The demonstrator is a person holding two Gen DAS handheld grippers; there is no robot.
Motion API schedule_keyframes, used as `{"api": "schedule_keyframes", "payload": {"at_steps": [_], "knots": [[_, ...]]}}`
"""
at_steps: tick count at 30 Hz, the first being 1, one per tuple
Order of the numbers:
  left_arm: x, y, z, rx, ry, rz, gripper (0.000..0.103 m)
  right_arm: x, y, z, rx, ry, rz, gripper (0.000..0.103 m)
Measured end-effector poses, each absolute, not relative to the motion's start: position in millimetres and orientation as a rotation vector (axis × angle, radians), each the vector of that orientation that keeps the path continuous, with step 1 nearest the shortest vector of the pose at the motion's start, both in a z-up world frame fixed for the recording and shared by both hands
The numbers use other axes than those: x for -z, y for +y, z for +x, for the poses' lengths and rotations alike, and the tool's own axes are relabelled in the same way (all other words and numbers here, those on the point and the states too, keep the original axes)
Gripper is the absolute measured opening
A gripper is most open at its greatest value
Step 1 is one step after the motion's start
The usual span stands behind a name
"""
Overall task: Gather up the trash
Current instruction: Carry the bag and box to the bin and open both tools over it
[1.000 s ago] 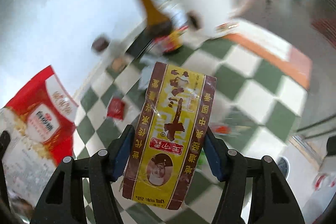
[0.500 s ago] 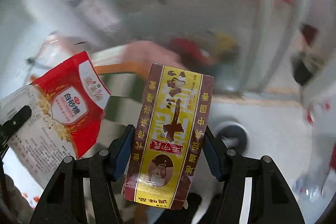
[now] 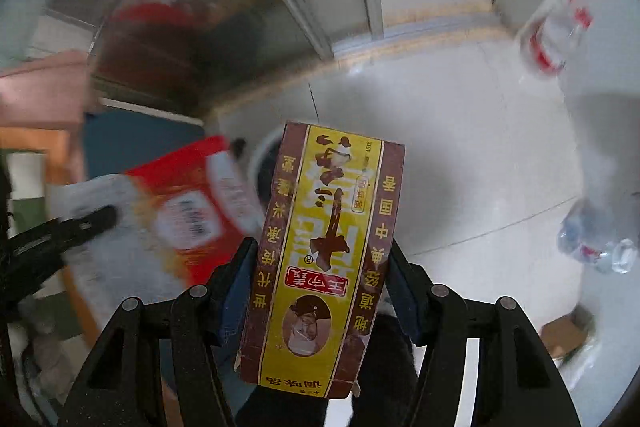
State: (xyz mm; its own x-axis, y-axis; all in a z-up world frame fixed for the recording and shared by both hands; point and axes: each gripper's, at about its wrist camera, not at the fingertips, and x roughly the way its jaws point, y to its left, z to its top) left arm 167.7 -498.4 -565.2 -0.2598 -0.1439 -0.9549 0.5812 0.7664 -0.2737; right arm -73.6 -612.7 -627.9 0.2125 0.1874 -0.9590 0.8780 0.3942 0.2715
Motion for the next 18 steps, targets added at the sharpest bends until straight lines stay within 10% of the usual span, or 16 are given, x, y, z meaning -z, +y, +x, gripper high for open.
{"api": "schedule_keyframes", "payload": {"at_steps": [6,13,15,17,18], "knots": [[720,-534,156,0.641,1.846,0.403,0.004,759,-634,-55,0.562,1.335,1.148,0.063],[773,-541,161,0.666,1.872,0.464,0.012,849,-635,-17,0.464,1.395,1.142,0.063],[769,-539,162,0.686,1.840,0.485,0.039,861,-634,-11,0.446,1.411,1.138,0.064],[763,-533,166,0.702,1.809,0.472,0.100,869,-628,-6,0.435,1.436,1.114,0.070],[765,-529,168,0.708,1.801,0.464,0.101,870,-628,-5,0.440,1.437,1.110,0.085]]}}
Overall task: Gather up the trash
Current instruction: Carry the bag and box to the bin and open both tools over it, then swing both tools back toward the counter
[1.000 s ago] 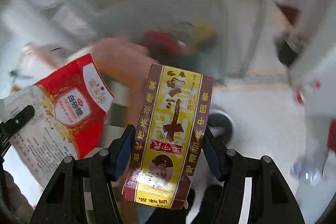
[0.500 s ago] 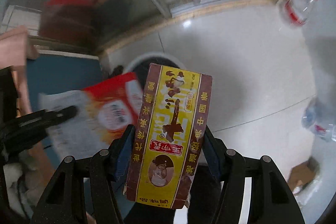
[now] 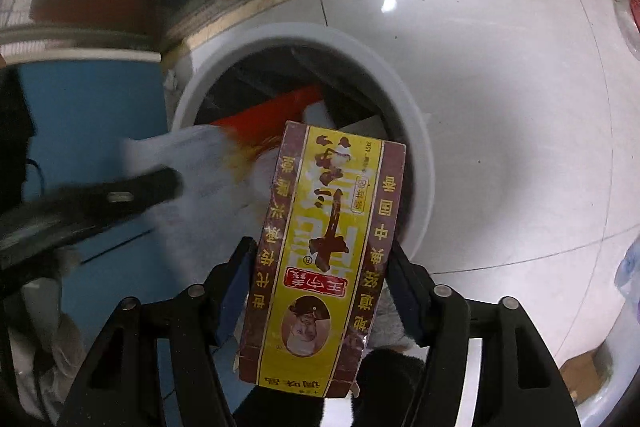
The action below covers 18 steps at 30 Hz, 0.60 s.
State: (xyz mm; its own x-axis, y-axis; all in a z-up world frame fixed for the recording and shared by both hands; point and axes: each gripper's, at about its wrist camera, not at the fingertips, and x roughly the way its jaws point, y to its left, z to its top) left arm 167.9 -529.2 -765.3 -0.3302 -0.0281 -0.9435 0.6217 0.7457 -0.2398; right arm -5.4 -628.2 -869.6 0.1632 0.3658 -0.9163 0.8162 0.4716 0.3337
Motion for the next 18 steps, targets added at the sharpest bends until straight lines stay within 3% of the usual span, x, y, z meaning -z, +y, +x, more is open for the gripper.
{"api": "schedule_keyframes", "payload": {"at_steps": [2,10,18], "knots": [[762,-523,171,0.699,1.780,0.459,0.101,866,-629,-3,0.449,1.429,1.115,0.102],[709,-500,170,0.628,1.470,0.601,0.101,820,-630,-23,0.584,1.422,0.942,0.103],[646,-478,147,0.592,1.370,0.628,0.101,734,-612,-37,0.664,1.404,0.813,0.103]]}}
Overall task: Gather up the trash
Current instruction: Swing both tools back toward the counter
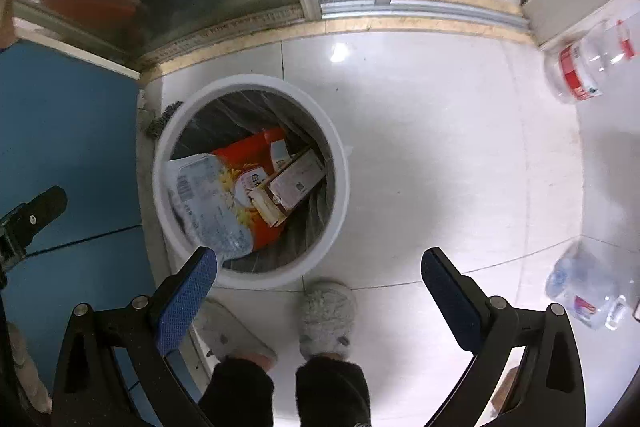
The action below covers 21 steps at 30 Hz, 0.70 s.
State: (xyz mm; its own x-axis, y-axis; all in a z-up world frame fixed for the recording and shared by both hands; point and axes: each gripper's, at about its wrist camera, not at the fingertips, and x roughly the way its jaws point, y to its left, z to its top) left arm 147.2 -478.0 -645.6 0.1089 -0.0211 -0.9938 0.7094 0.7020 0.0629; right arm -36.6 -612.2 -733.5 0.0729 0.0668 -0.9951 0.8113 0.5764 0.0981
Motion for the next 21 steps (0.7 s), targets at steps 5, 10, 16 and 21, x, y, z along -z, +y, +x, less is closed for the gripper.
{"api": "schedule_keyframes", "payload": {"at_steps": [5,10,16,21], "knots": [[580,-465,130,0.582,1.348,0.618,0.101,647,-592,-49,0.676,1.366,0.737,0.103],[500,-453,113,0.610,1.331,0.592,0.101,550,-576,-63,0.685,1.315,0.677,0.103],[398,-440,90,0.651,1.277,0.544,0.101,435,-565,-83,0.685,1.255,0.627,0.103],[329,-427,77,0.682,1.245,0.507,0.101,351,-555,-102,0.699,1.203,0.599,0.103]]}}
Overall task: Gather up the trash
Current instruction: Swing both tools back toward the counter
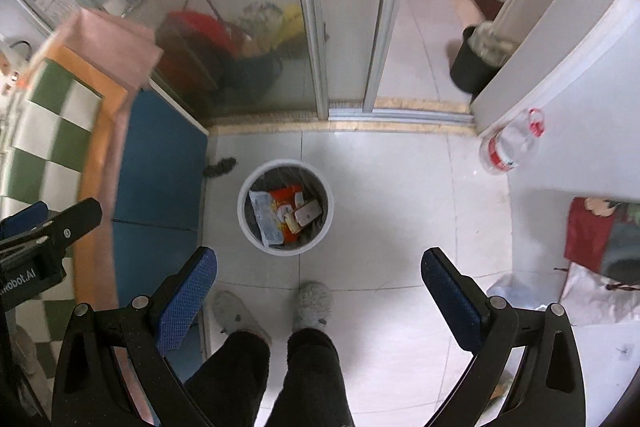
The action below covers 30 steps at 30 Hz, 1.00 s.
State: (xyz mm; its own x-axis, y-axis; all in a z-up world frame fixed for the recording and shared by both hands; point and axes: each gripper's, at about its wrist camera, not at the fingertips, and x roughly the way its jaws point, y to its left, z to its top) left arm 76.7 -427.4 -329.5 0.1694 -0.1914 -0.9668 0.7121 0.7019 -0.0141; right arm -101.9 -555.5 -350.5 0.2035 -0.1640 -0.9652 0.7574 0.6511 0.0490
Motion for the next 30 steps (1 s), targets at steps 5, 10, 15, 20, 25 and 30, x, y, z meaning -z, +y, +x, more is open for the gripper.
{"api": "schedule_keyframes", "payload": {"at_steps": [5,10,15,20,25,30], "knots": [[273,-413,71,0.705,1.218,0.456,0.101,288,-547,-118,0.703,1.167,0.594,0.103],[235,-400,69,0.730,1.188,0.414,0.101,246,-538,-119,0.702,1.124,0.600,0.103],[194,-386,84,0.697,1.112,0.389,0.101,208,-529,-104,0.685,1.053,0.617,0.103],[161,-355,126,0.555,0.991,0.359,0.101,177,-504,-51,0.595,0.989,0.552,0.103],[147,-283,194,0.395,0.930,0.260,0.103,173,-464,19,0.457,1.012,0.505,0.103],[175,-182,259,0.178,0.998,0.234,0.103,190,-378,130,0.232,1.103,0.429,0.103]]}}
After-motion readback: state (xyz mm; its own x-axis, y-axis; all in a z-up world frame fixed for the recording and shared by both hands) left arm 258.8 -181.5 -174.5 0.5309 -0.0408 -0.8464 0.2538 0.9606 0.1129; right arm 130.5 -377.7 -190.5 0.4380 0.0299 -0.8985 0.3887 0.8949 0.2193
